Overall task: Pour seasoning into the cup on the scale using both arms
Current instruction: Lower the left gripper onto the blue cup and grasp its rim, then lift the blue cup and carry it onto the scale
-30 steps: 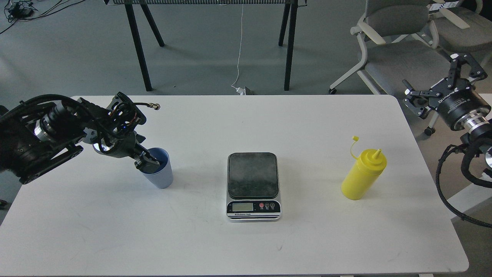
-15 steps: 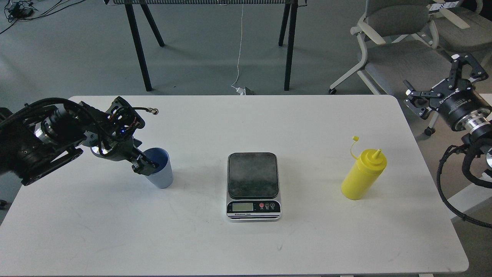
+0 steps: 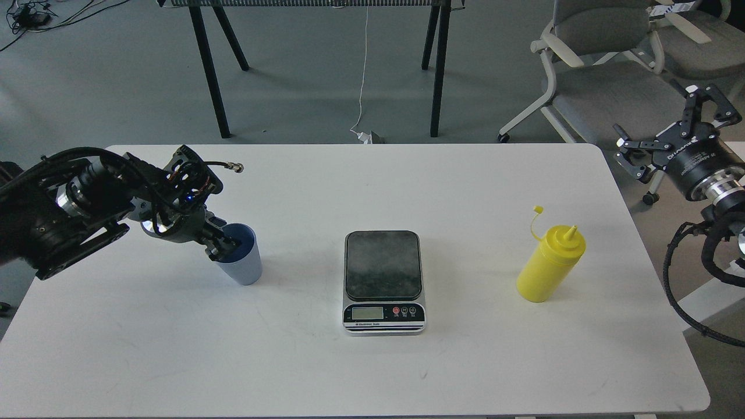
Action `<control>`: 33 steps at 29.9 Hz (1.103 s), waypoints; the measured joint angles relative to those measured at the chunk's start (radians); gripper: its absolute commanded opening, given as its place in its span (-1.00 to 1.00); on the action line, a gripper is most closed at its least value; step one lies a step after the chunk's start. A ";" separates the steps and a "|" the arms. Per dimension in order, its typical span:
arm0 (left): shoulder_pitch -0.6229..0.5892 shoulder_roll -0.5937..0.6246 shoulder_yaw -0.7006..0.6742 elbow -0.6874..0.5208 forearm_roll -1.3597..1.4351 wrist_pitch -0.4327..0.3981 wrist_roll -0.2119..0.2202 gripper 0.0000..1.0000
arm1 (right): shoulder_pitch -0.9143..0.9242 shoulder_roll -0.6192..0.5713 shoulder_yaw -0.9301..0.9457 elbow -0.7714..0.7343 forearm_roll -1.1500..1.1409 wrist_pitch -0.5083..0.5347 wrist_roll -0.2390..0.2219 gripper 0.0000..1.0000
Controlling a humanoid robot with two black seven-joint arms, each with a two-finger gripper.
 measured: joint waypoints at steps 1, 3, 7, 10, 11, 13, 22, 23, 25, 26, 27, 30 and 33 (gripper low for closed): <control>0.000 0.000 0.000 0.000 0.000 0.000 0.000 -0.95 | 0.000 0.000 0.000 0.000 0.000 0.000 0.000 0.98; 0.000 0.000 0.000 0.000 0.000 0.000 0.000 -0.98 | 0.000 0.000 0.000 0.000 0.000 0.000 0.000 0.98; 0.000 0.000 -0.002 -0.001 0.000 0.001 0.000 -1.00 | -0.001 0.000 -0.001 0.000 0.000 0.000 0.000 0.98; 0.000 0.001 -0.001 -0.002 0.000 0.000 0.000 -1.00 | -0.004 0.000 -0.001 0.000 0.000 0.000 0.000 0.98; 0.000 0.001 -0.001 -0.002 0.000 0.000 0.000 -1.00 | -0.006 0.000 -0.001 0.000 0.000 0.000 0.000 0.98; -0.002 0.002 0.000 -0.002 0.000 0.000 0.000 -1.00 | -0.008 0.000 -0.001 0.000 0.000 0.000 0.000 0.98; -0.045 0.007 0.001 -0.011 0.001 -0.001 0.000 -1.00 | -0.020 0.001 -0.001 0.002 0.000 0.000 0.000 0.98; -0.060 0.007 0.001 -0.013 0.001 -0.001 0.000 -1.00 | -0.020 0.001 0.000 0.003 0.000 0.000 0.000 0.98; -0.093 0.009 0.001 -0.020 0.001 0.000 0.000 -1.00 | -0.020 0.001 0.001 0.003 0.000 0.000 0.000 0.98; -0.106 0.009 0.000 -0.023 0.001 0.000 0.000 -1.00 | -0.019 0.001 0.001 0.003 0.000 0.000 0.000 0.98; -0.122 0.009 0.000 -0.026 0.001 0.000 0.000 -1.00 | -0.018 0.001 0.001 0.003 0.000 0.000 0.000 0.98; -0.160 0.009 -0.001 -0.031 0.000 0.000 0.000 -1.00 | -0.011 0.001 0.001 0.003 0.000 0.000 0.000 0.98; -0.195 0.006 -0.003 -0.057 0.000 0.000 0.000 -1.00 | -0.007 0.001 0.001 0.004 0.000 0.000 0.000 0.98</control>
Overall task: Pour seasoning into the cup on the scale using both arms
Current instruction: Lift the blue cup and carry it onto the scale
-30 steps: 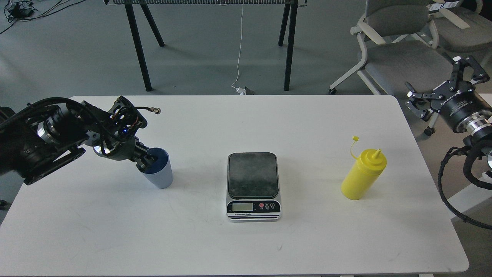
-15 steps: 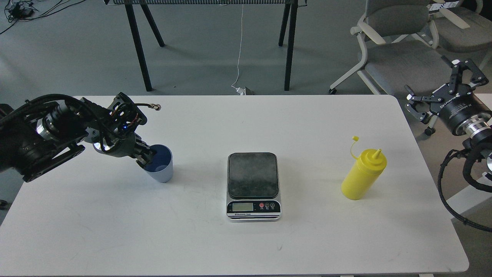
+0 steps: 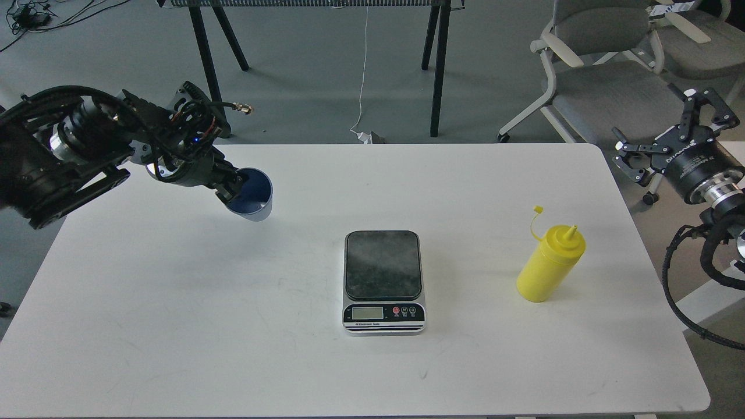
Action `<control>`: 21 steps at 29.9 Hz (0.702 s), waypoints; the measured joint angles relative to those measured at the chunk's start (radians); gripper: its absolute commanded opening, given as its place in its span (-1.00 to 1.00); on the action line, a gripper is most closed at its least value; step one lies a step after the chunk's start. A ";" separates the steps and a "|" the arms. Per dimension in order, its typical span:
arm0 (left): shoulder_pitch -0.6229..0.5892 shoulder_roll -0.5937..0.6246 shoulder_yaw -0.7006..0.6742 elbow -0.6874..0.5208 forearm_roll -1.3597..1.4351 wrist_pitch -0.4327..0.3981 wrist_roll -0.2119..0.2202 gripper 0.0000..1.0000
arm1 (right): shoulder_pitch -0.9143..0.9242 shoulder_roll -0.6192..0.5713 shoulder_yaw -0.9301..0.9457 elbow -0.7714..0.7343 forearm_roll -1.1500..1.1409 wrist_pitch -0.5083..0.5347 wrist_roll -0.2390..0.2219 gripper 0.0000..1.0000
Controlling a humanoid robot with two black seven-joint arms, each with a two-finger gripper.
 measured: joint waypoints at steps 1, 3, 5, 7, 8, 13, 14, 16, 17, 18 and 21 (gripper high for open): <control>-0.010 -0.001 -0.002 -0.019 0.000 0.000 0.000 -1.00 | 0.001 0.000 0.000 0.000 0.000 0.000 0.000 0.98; -0.027 -0.004 -0.007 -0.064 -0.013 0.000 0.000 -1.00 | 0.002 0.000 -0.001 -0.001 0.000 0.000 0.000 0.98; -0.036 -0.010 -0.009 -0.116 -0.053 0.000 0.000 -1.00 | 0.003 0.000 -0.002 -0.002 0.000 0.000 0.000 0.98; -0.044 -0.027 -0.009 -0.149 -0.093 0.000 0.000 -1.00 | 0.003 0.000 -0.003 -0.002 0.000 0.000 0.000 0.98; -0.047 -0.043 -0.009 -0.158 -0.108 0.000 0.000 -1.00 | 0.002 0.000 -0.003 -0.001 0.000 0.000 0.000 0.98; -0.051 -0.128 -0.009 -0.163 -0.132 0.000 0.000 -1.00 | 0.002 0.000 -0.003 -0.001 0.000 0.000 0.000 0.98; -0.051 -0.143 -0.009 -0.161 -0.133 0.000 0.000 -1.00 | 0.002 0.000 -0.003 -0.001 0.000 0.000 0.000 0.98; -0.051 -0.171 -0.009 -0.156 -0.135 0.000 0.000 -1.00 | 0.002 0.000 -0.002 -0.001 0.000 0.000 0.000 0.98; -0.049 -0.183 -0.008 -0.152 -0.135 0.000 0.000 -1.00 | 0.002 0.000 -0.002 -0.001 0.000 0.000 0.000 0.98; -0.047 -0.193 -0.005 -0.147 -0.136 0.000 0.000 -1.00 | 0.002 0.000 -0.002 -0.001 0.000 0.000 0.000 0.98; -0.040 -0.228 0.002 -0.124 -0.136 0.000 0.000 -1.00 | 0.002 -0.001 -0.001 -0.001 0.000 0.000 0.000 0.98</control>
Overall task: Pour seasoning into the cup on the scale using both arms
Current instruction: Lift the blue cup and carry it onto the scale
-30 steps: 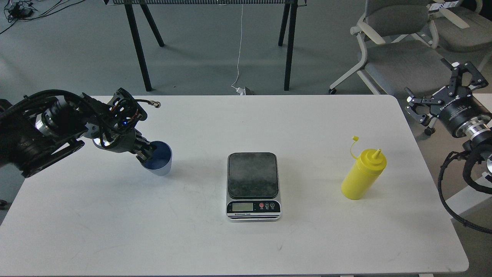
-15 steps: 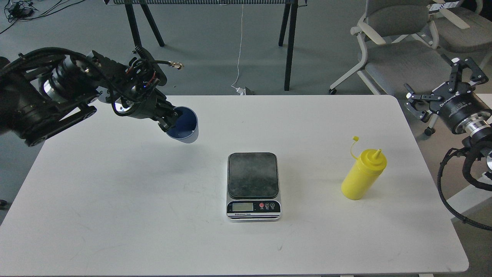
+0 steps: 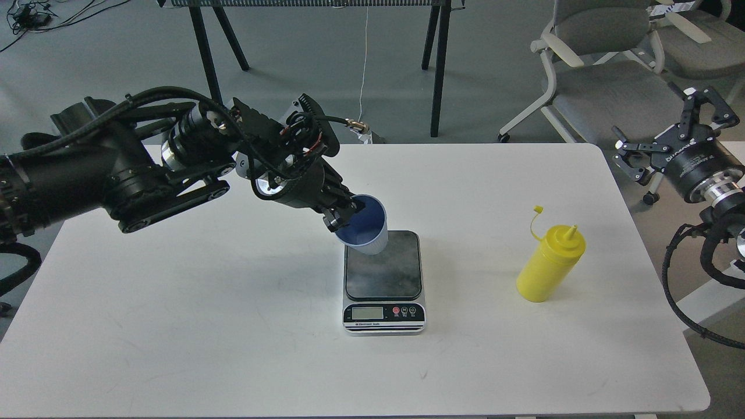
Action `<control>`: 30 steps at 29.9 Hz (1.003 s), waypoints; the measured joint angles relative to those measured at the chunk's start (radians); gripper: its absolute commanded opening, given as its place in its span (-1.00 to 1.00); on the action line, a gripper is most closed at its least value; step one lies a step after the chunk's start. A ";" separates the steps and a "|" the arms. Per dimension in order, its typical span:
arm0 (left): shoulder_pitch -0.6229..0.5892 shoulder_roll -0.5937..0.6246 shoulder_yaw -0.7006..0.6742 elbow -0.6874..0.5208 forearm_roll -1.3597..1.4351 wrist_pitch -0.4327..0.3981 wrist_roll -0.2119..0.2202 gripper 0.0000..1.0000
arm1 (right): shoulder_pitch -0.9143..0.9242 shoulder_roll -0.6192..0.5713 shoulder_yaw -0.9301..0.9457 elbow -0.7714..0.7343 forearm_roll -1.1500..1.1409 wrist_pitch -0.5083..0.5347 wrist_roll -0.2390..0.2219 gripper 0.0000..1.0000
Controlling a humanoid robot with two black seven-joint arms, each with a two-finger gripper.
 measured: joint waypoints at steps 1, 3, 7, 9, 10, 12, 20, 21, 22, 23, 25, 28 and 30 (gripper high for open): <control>0.003 -0.012 0.001 0.008 0.000 0.000 0.000 -1.00 | 0.000 0.000 0.000 0.000 0.000 0.000 0.000 0.98; 0.006 -0.032 0.002 0.017 0.000 0.000 0.000 -1.00 | 0.000 0.000 0.000 0.000 0.000 0.000 0.000 0.98; 0.008 -0.065 0.002 0.030 -0.001 0.000 0.000 -1.00 | 0.000 0.000 0.000 0.000 0.000 0.000 0.000 0.98; 0.009 -0.082 0.002 0.046 -0.001 0.000 0.000 -1.00 | 0.000 0.000 0.000 0.000 0.000 0.000 0.000 0.98; 0.012 -0.090 0.002 0.057 -0.001 0.000 0.000 -1.00 | 0.000 -0.001 0.001 0.000 0.000 0.000 0.000 0.98; 0.025 -0.104 0.002 0.077 -0.001 0.000 0.000 -0.99 | 0.000 -0.002 0.001 0.000 0.000 0.000 0.000 0.98; 0.043 -0.128 0.004 0.100 0.002 0.000 0.000 -0.99 | -0.003 -0.025 0.003 0.000 0.000 0.000 0.000 0.98; 0.043 -0.128 0.004 0.100 0.002 0.000 0.000 -0.99 | -0.003 -0.026 0.003 0.000 0.000 0.000 0.000 0.98; 0.043 -0.128 0.004 0.101 0.002 0.000 0.000 -0.99 | -0.004 -0.026 0.003 0.000 0.000 0.000 0.000 0.98; 0.043 -0.129 0.004 0.102 0.002 0.000 0.000 -0.99 | -0.005 -0.027 0.003 0.000 0.000 0.000 0.000 0.98; 0.043 -0.129 0.004 0.102 0.002 0.000 0.000 -0.99 | -0.007 -0.027 0.003 0.000 0.000 0.000 0.000 0.98; 0.049 -0.129 0.004 0.102 0.001 0.000 0.000 -0.98 | -0.009 -0.027 0.003 0.000 0.000 0.000 0.000 0.98; 0.060 -0.129 0.004 0.102 0.001 0.000 0.000 -0.98 | -0.010 -0.027 0.003 0.001 0.000 0.000 0.000 0.98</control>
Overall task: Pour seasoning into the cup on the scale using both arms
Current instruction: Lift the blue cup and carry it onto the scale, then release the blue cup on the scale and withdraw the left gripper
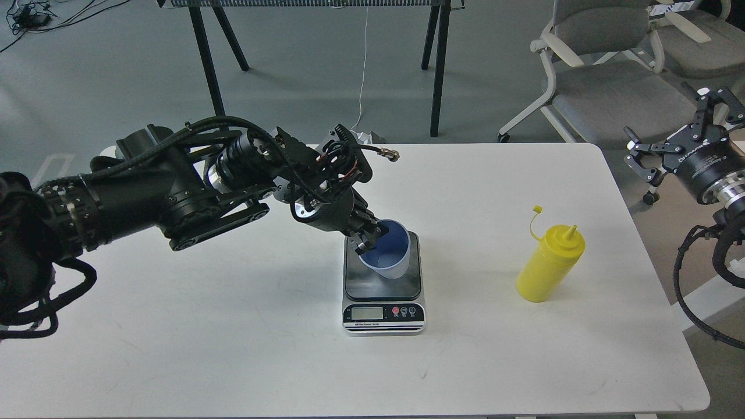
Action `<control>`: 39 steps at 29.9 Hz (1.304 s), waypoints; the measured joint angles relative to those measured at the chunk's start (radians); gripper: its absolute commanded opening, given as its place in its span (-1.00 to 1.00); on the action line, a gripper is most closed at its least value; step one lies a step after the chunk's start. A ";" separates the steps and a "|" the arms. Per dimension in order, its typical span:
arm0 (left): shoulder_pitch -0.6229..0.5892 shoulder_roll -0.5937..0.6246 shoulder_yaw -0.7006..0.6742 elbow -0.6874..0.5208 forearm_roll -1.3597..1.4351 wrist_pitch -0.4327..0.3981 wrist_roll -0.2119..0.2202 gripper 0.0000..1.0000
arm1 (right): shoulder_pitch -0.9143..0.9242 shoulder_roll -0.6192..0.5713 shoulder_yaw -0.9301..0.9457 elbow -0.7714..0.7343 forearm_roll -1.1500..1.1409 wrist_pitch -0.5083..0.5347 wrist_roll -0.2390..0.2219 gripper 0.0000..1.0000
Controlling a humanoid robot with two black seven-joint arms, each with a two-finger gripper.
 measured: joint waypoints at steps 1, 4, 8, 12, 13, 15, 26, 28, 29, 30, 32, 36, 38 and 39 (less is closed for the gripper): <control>0.003 0.000 0.000 0.000 0.000 0.000 0.000 -0.98 | 0.000 0.000 0.000 0.000 0.000 0.000 0.000 0.98; 0.012 0.000 0.000 0.000 0.002 0.000 0.000 -0.98 | -0.001 0.000 0.000 0.001 0.000 0.000 0.000 0.98; 0.015 0.000 0.000 0.003 0.005 0.000 0.000 -0.97 | -0.002 0.000 0.001 0.000 0.000 0.000 0.000 0.98; 0.016 0.000 0.000 0.004 0.005 0.000 0.000 -0.97 | -0.003 -0.001 0.001 -0.001 0.000 0.000 0.000 0.98; 0.017 0.000 0.000 0.005 0.005 0.000 0.000 -0.96 | -0.003 -0.001 0.001 -0.001 0.000 0.000 0.000 0.98; 0.017 0.000 0.000 0.009 0.005 0.000 0.000 -0.96 | -0.003 -0.001 0.001 -0.001 0.000 0.000 0.000 0.98; 0.017 -0.019 0.000 0.068 0.000 0.000 0.000 -0.90 | -0.003 0.000 0.001 -0.001 0.000 0.000 0.000 0.98; 0.017 -0.020 0.000 0.069 0.000 0.000 0.000 -0.84 | -0.004 0.000 0.001 -0.001 0.000 0.000 0.000 0.98; 0.018 -0.020 0.000 0.069 0.000 0.000 0.000 -0.82 | -0.004 0.000 0.001 -0.001 0.000 0.000 0.000 0.98; 0.018 -0.020 0.000 0.069 0.000 0.000 0.000 -0.79 | -0.005 0.000 0.001 -0.001 0.000 0.000 0.000 0.98; 0.018 -0.021 0.000 0.069 -0.001 0.000 0.000 -0.72 | -0.006 0.000 0.001 -0.001 0.000 0.000 0.000 0.98; 0.018 -0.021 -0.003 0.069 -0.004 0.000 0.000 -0.56 | -0.006 -0.001 -0.001 -0.001 0.000 0.000 0.000 0.98; 0.018 -0.021 -0.004 0.070 -0.009 0.000 0.000 -0.41 | -0.006 -0.001 -0.001 -0.001 0.000 0.000 0.000 0.98; 0.018 -0.021 -0.004 0.070 -0.016 0.000 0.000 -0.37 | -0.006 -0.001 -0.002 -0.001 0.000 0.000 0.000 0.98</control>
